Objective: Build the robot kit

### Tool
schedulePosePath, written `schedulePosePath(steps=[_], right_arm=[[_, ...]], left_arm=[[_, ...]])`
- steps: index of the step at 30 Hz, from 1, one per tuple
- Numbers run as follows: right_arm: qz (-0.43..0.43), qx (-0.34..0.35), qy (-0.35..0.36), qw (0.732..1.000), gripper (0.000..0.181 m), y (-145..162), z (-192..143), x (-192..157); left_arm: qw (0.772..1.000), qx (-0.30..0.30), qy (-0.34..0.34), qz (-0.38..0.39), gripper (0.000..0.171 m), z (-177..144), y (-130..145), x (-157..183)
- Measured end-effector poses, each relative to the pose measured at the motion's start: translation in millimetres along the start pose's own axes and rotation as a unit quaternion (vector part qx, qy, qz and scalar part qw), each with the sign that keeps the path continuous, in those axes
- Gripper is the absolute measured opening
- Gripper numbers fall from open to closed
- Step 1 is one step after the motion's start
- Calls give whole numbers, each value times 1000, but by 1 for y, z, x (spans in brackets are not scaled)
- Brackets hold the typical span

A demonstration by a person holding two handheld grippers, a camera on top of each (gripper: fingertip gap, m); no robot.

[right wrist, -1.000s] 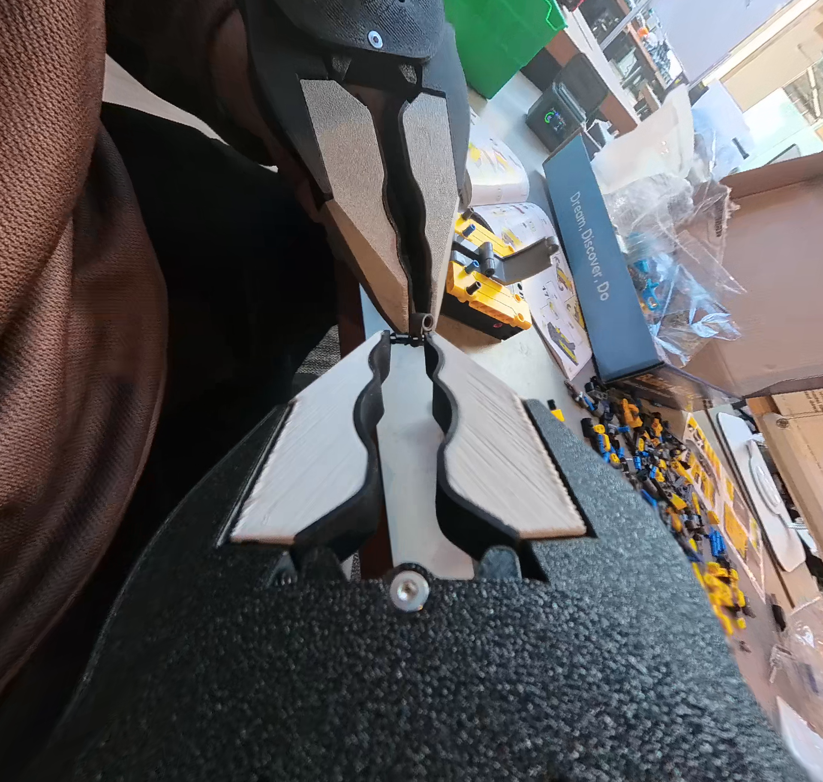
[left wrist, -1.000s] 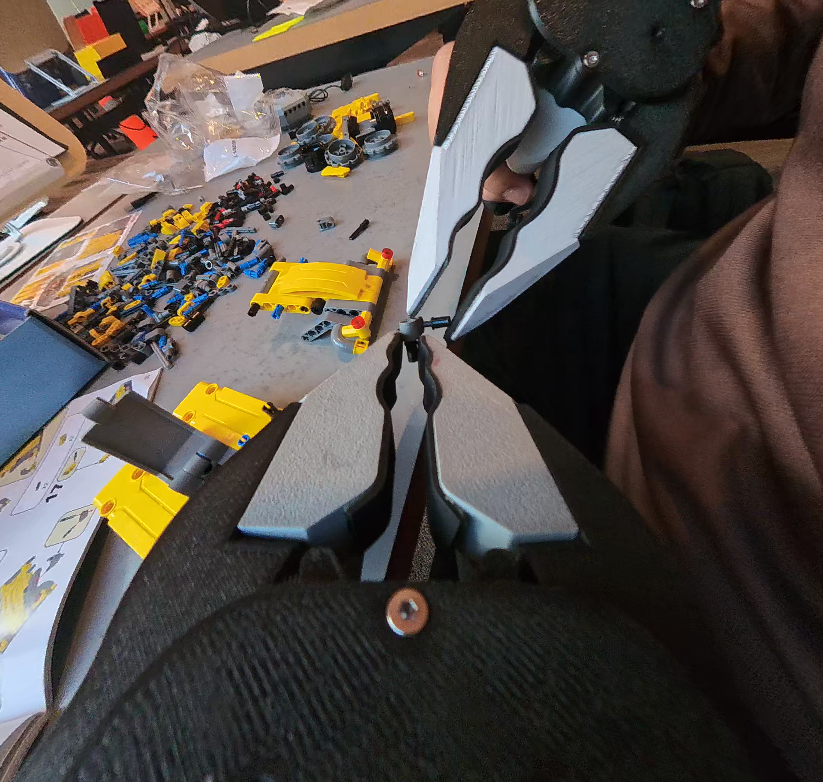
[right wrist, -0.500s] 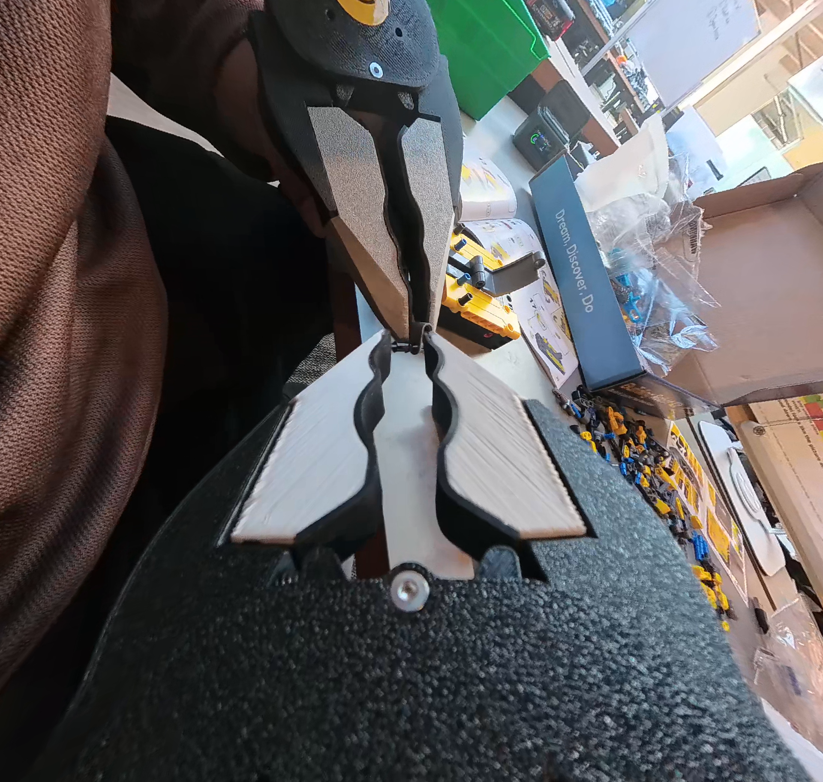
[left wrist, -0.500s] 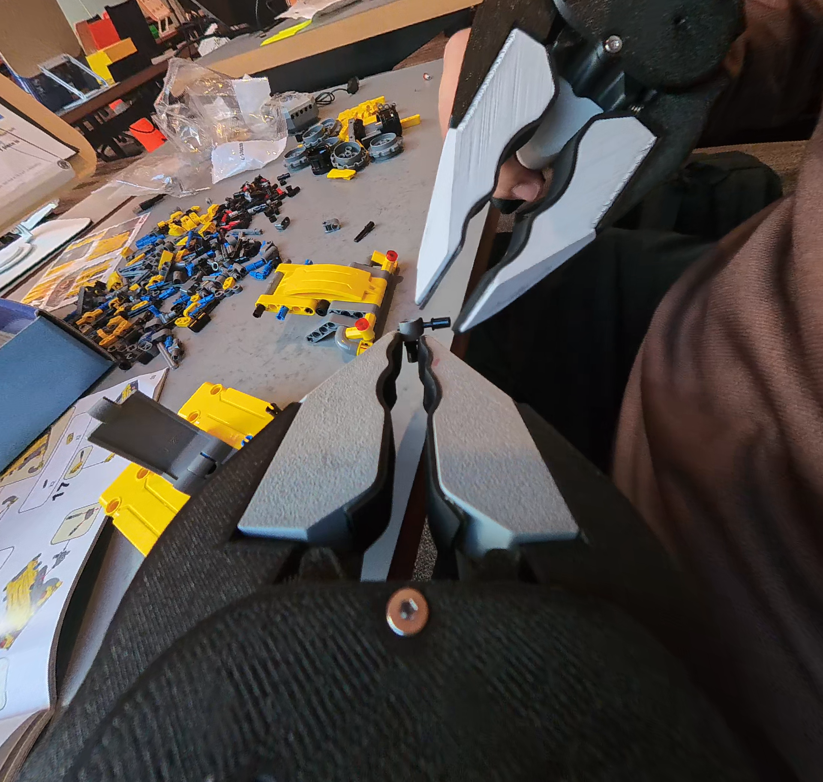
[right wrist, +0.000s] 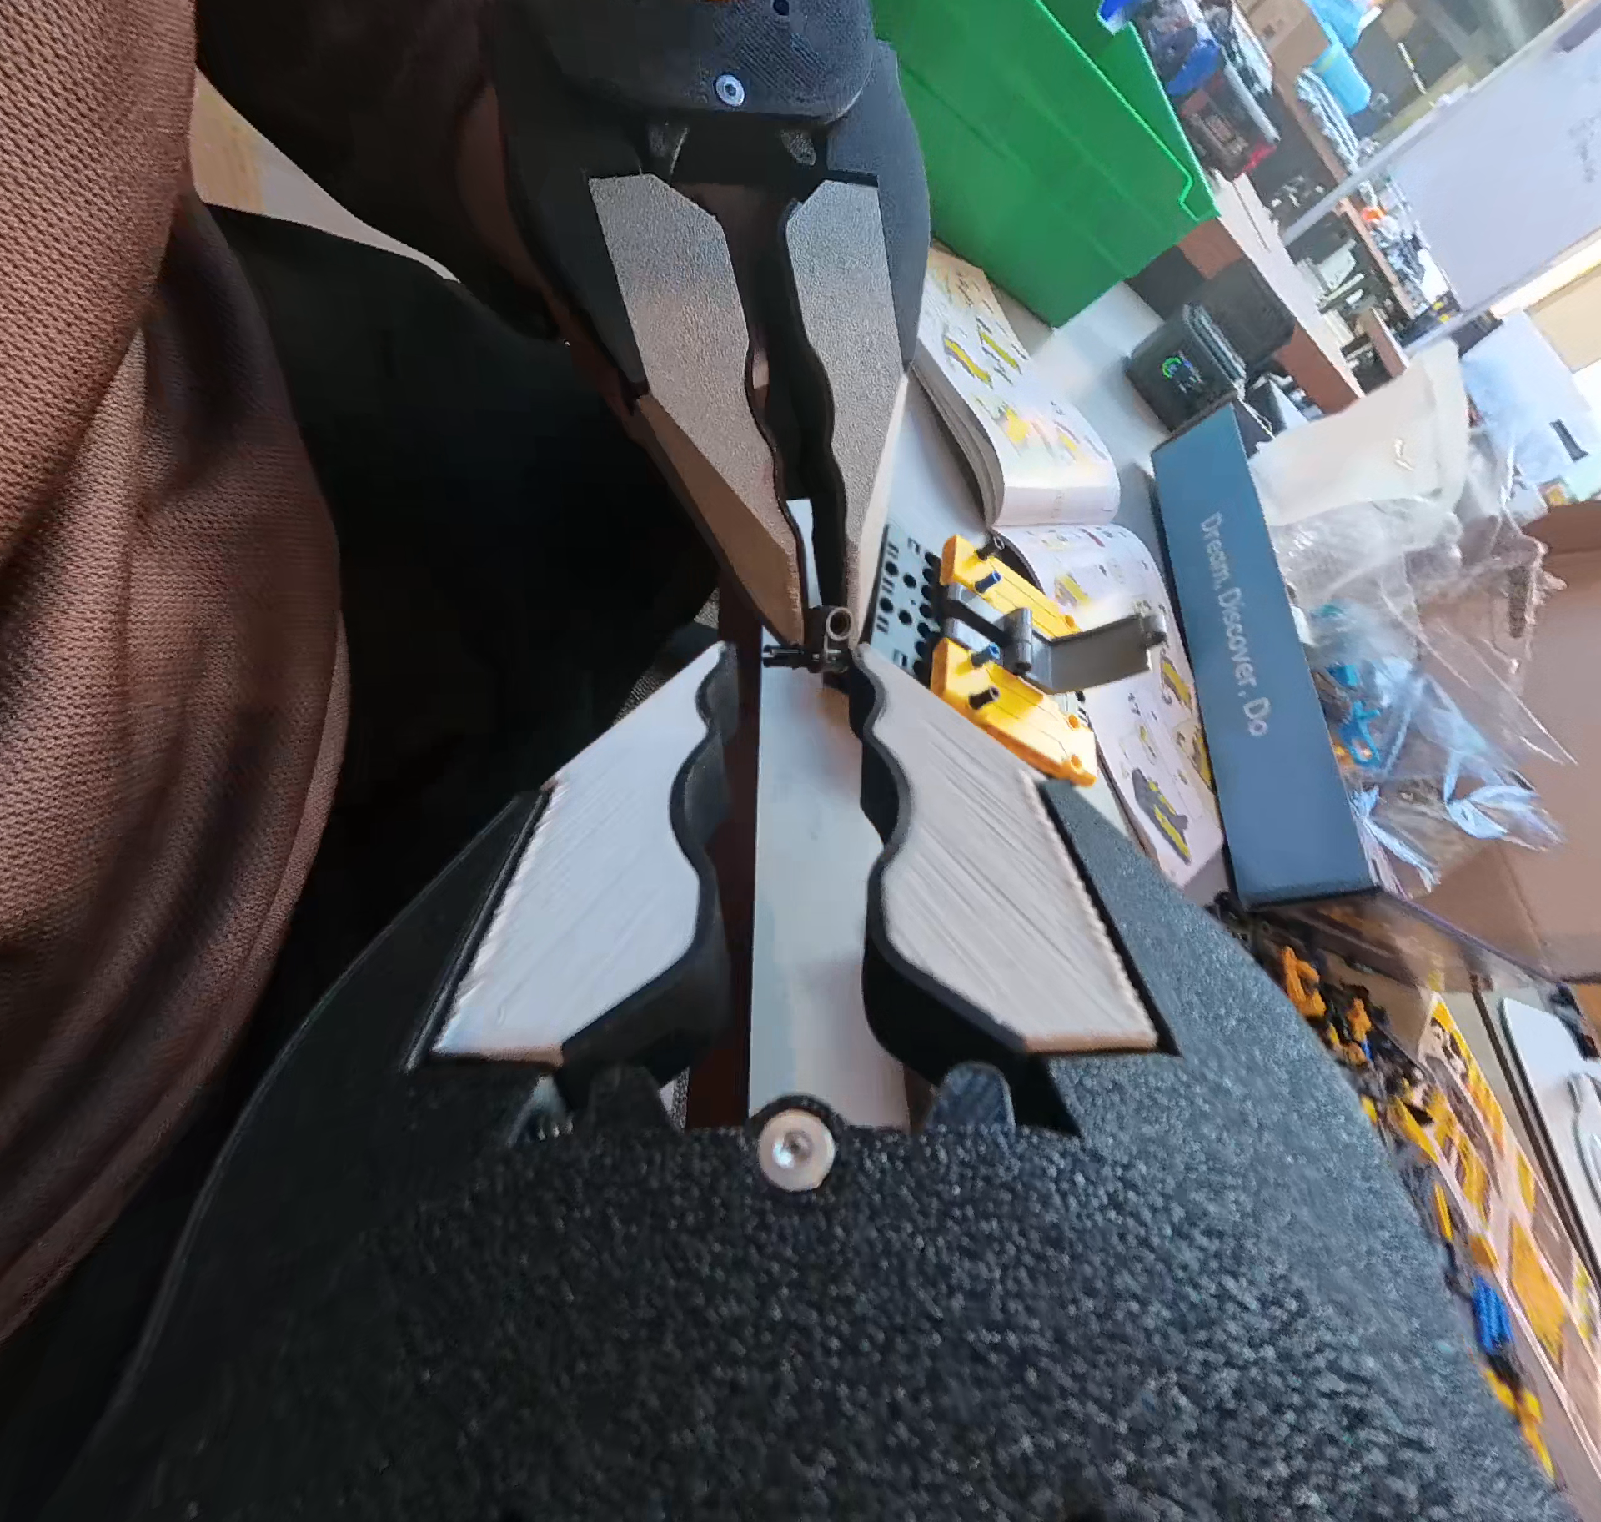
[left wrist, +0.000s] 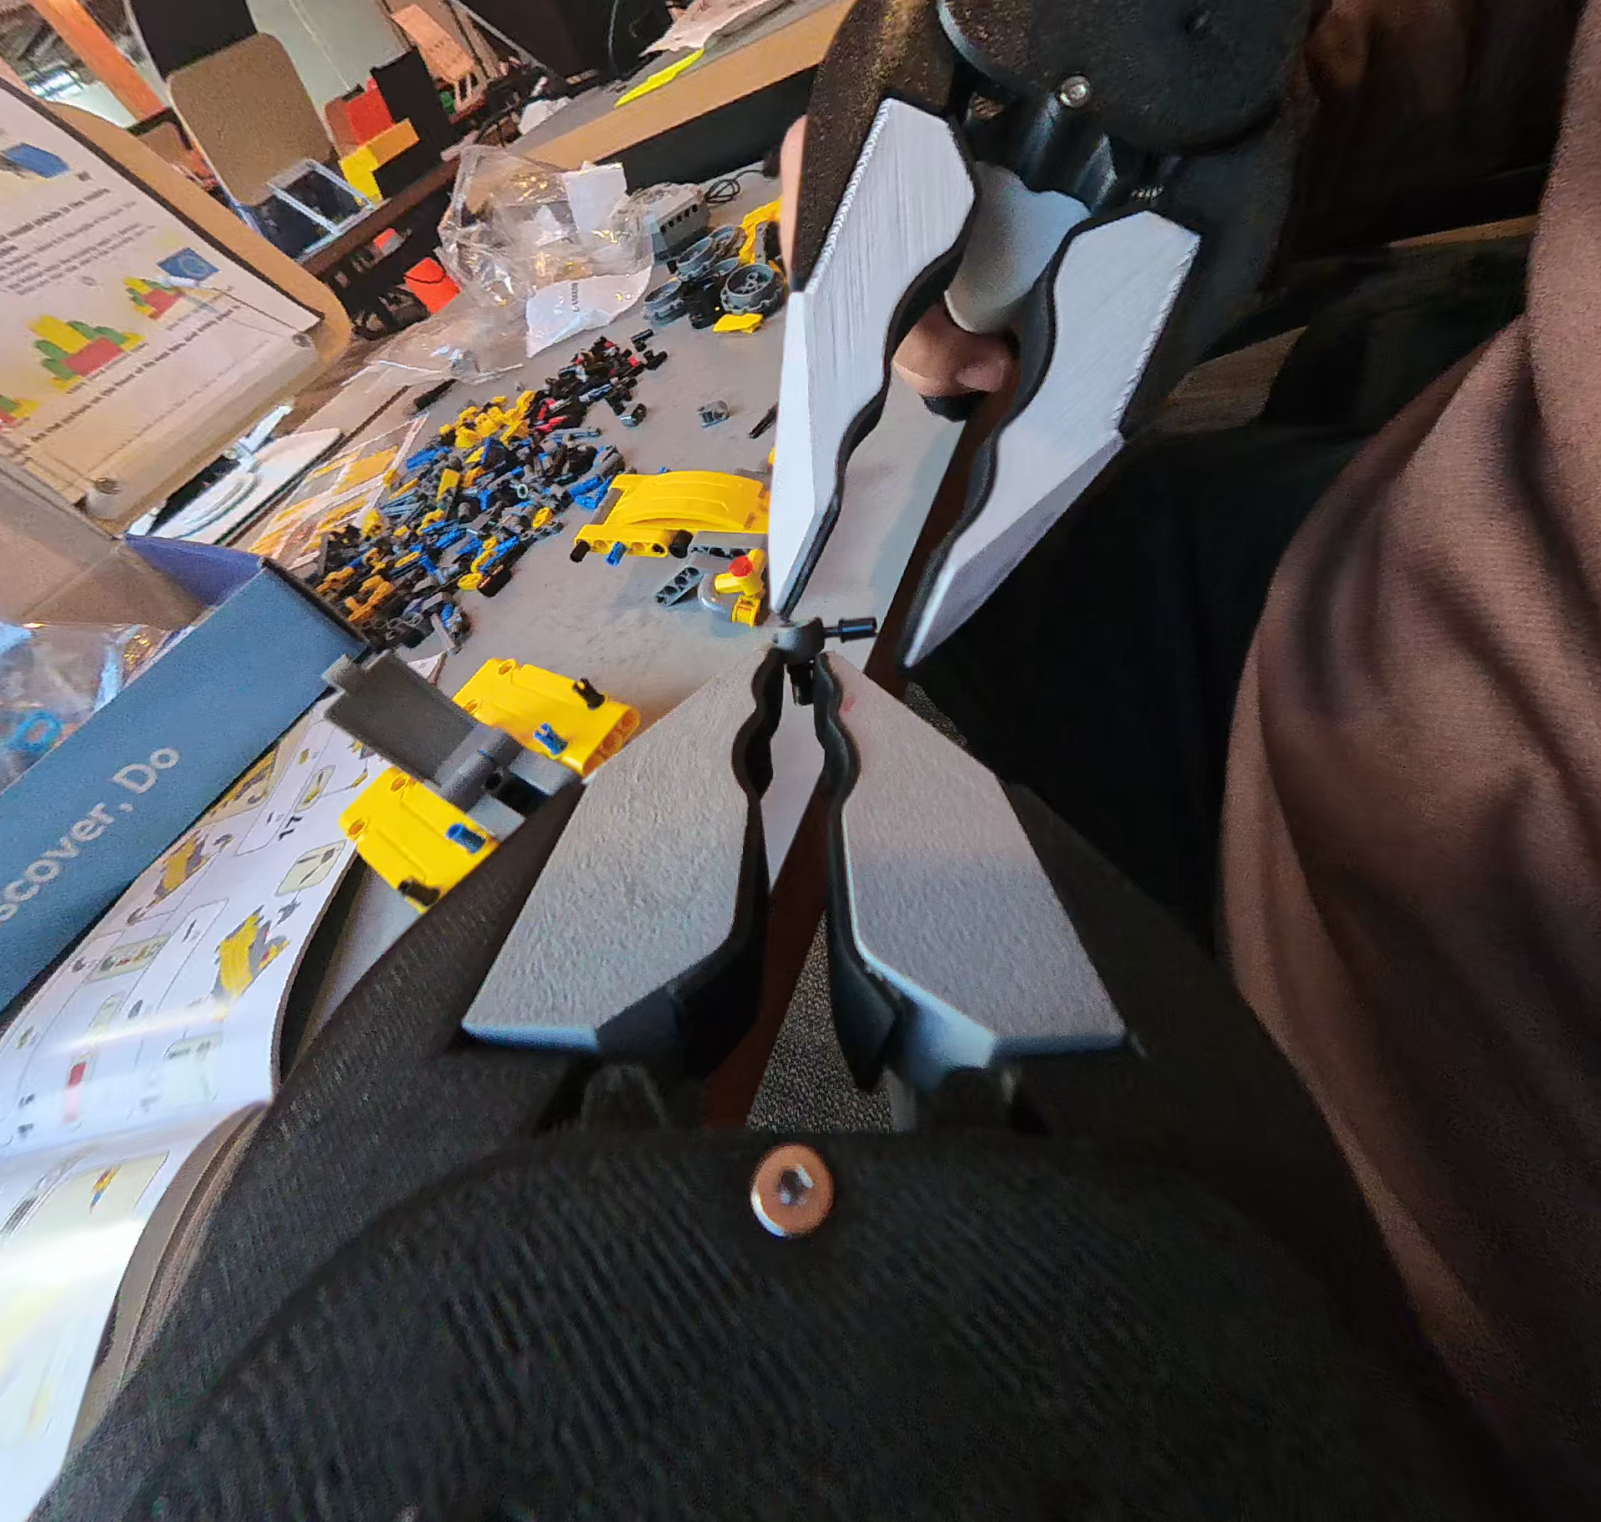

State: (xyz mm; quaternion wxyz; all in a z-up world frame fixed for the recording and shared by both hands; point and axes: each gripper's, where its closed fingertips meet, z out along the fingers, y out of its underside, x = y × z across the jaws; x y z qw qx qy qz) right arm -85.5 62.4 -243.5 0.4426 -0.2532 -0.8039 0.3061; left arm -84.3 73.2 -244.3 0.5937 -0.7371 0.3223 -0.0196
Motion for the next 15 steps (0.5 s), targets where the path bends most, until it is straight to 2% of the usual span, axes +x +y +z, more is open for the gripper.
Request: schedulePosePath(steps=[7, 15], right_arm=[[-3, 14, -19, 1000, 19, -8, 11, -1], [23, 16, -23, 999, 20, -1, 9, 2]], left_arm=[[1000, -2, -13, 3, 4, -12, 3, 1], [1000, 6, 6, -16, 4, -5, 4, -1]])
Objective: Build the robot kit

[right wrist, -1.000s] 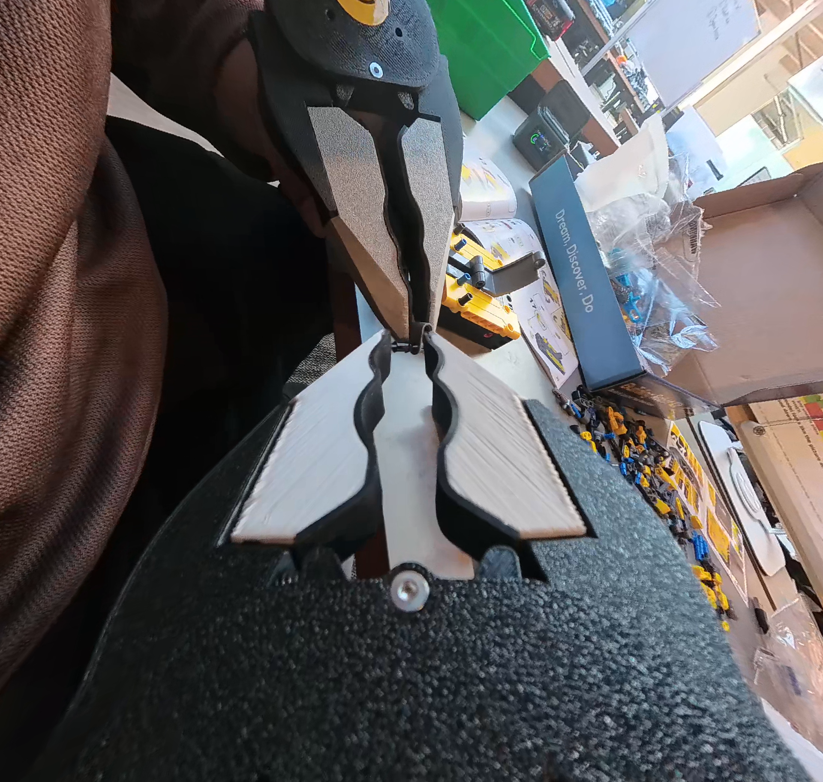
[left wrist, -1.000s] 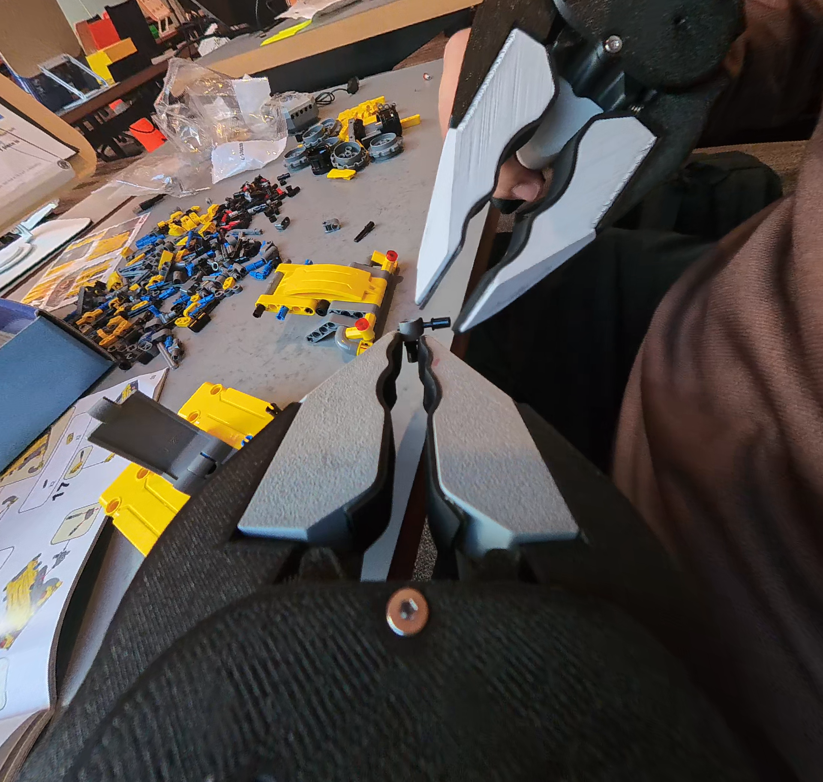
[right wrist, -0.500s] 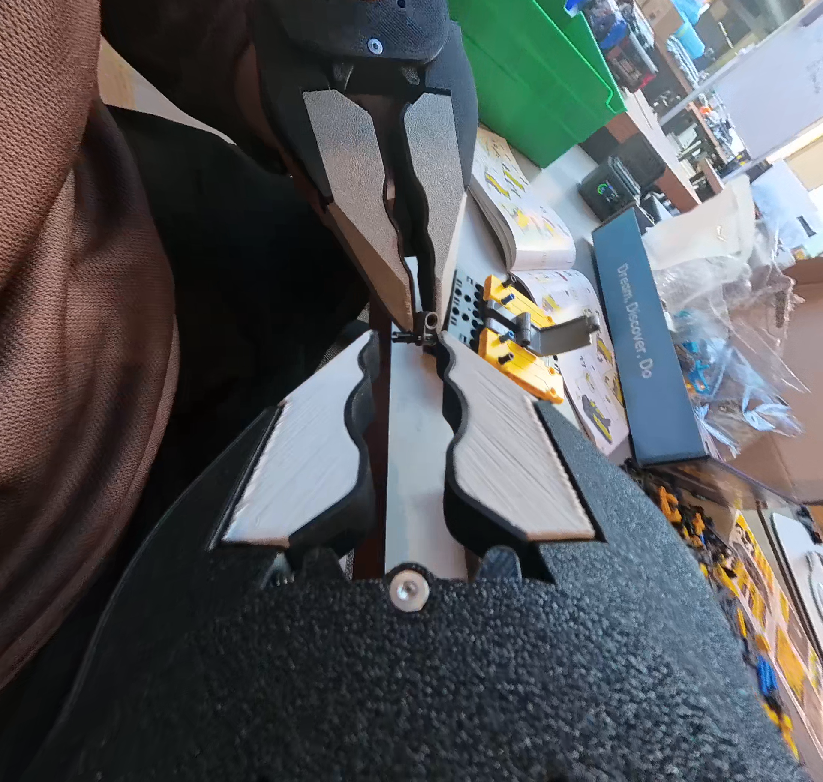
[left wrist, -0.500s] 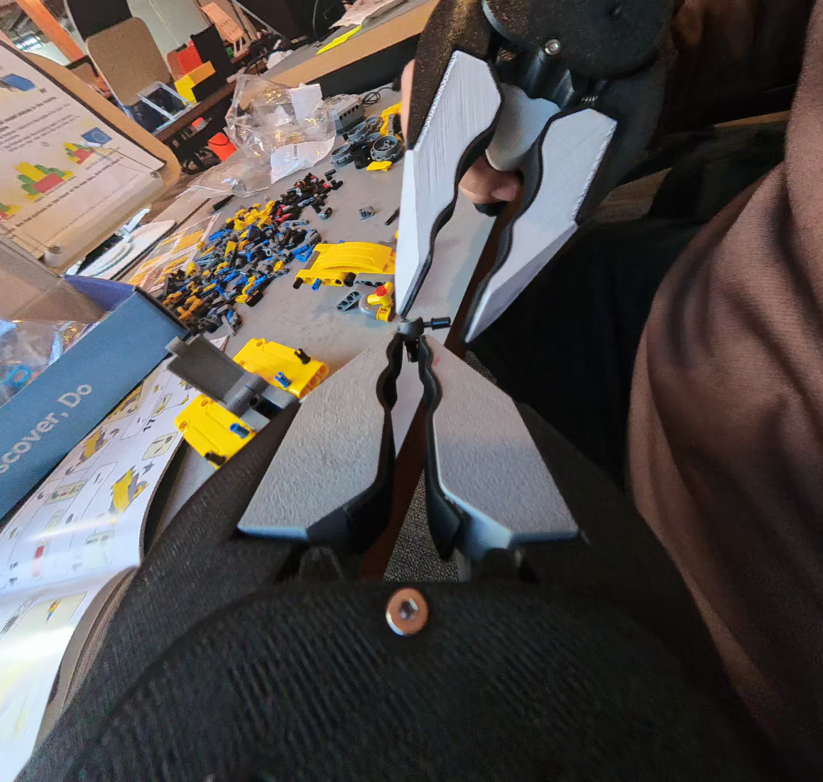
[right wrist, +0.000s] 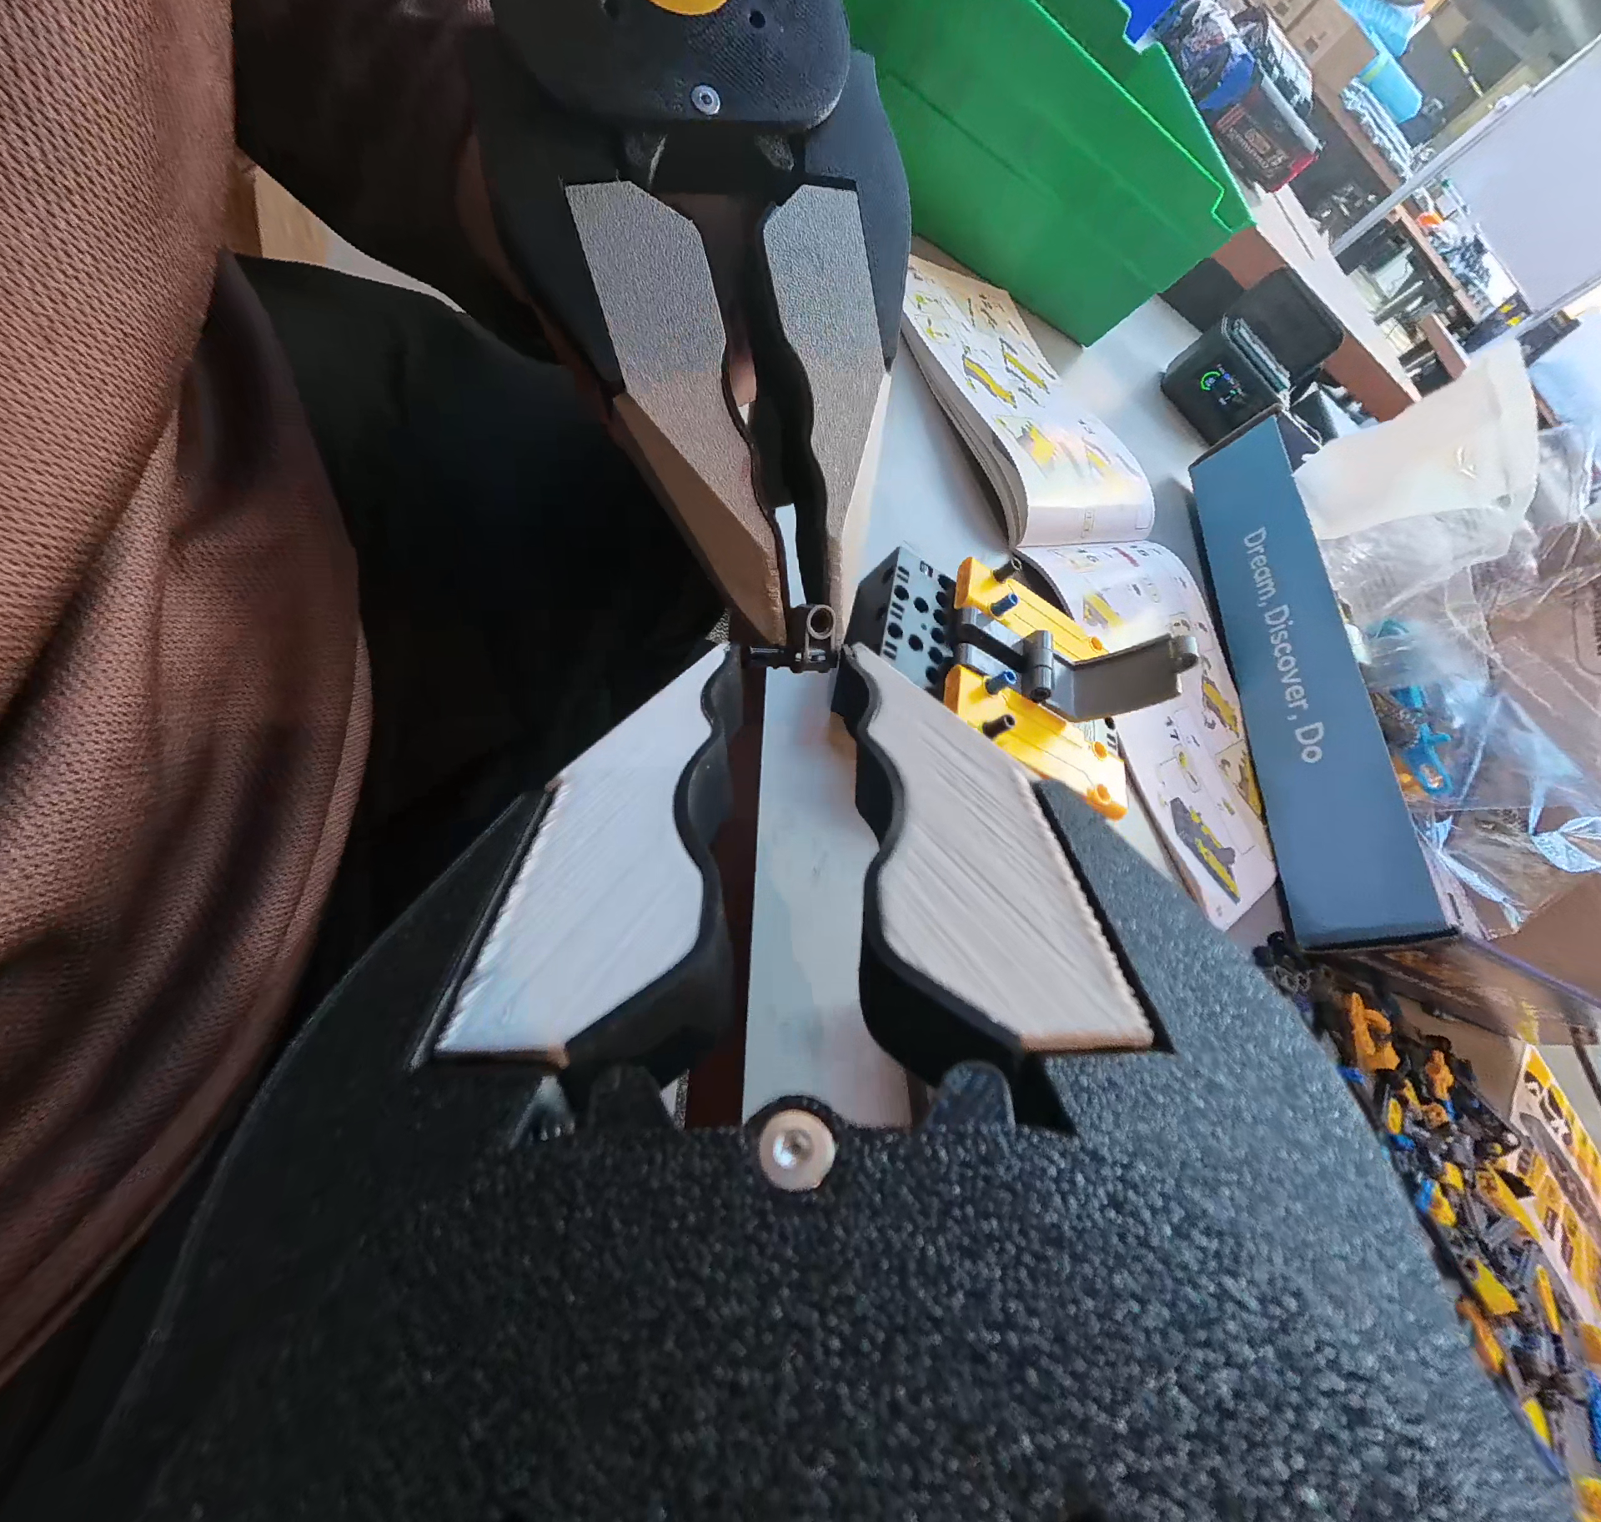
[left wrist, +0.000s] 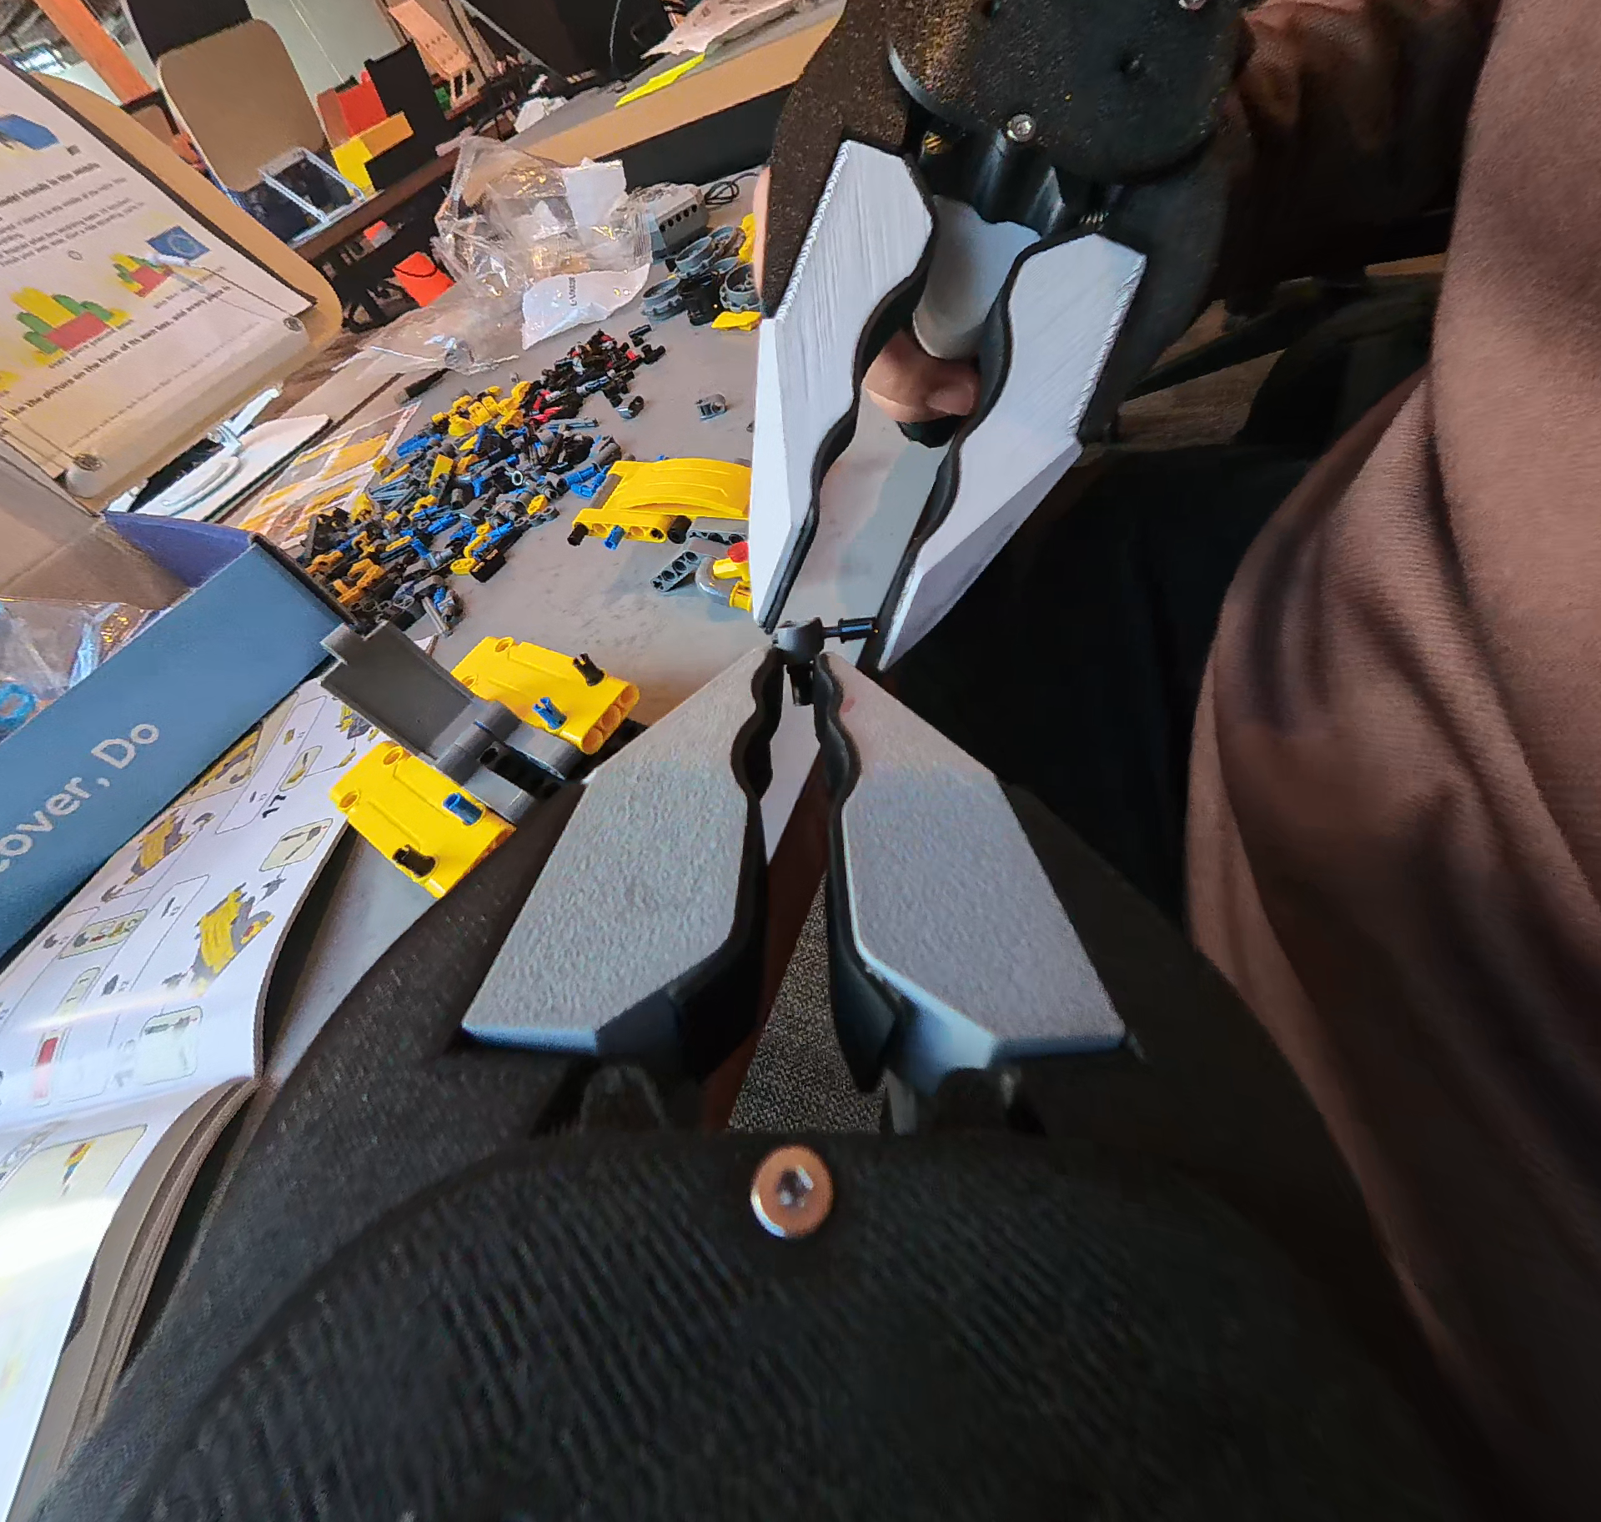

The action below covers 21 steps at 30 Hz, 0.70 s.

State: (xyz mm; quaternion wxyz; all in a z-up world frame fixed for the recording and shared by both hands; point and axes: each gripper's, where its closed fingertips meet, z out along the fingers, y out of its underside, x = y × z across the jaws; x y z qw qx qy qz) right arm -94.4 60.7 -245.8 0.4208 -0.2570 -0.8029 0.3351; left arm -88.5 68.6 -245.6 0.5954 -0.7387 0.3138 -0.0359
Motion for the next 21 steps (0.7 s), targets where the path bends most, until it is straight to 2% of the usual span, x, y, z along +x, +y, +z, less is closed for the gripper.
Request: schedulePosePath(steps=[8, 16, 21], right_arm=[[35, -2, 23, 999, 19, 10, -12, 10], [57, -17, 60, 996, 19, 20, -29, 14], [64, -34, 83, 994, 19, 28, -39, 14]], left_arm=[[1000, 20, 17, -17, 4, 11, -7, -3], [998, 15, 21, -64, 5, 29, -13, -11], [994, 20, 58, -91, 4, 39, -18, -5]])
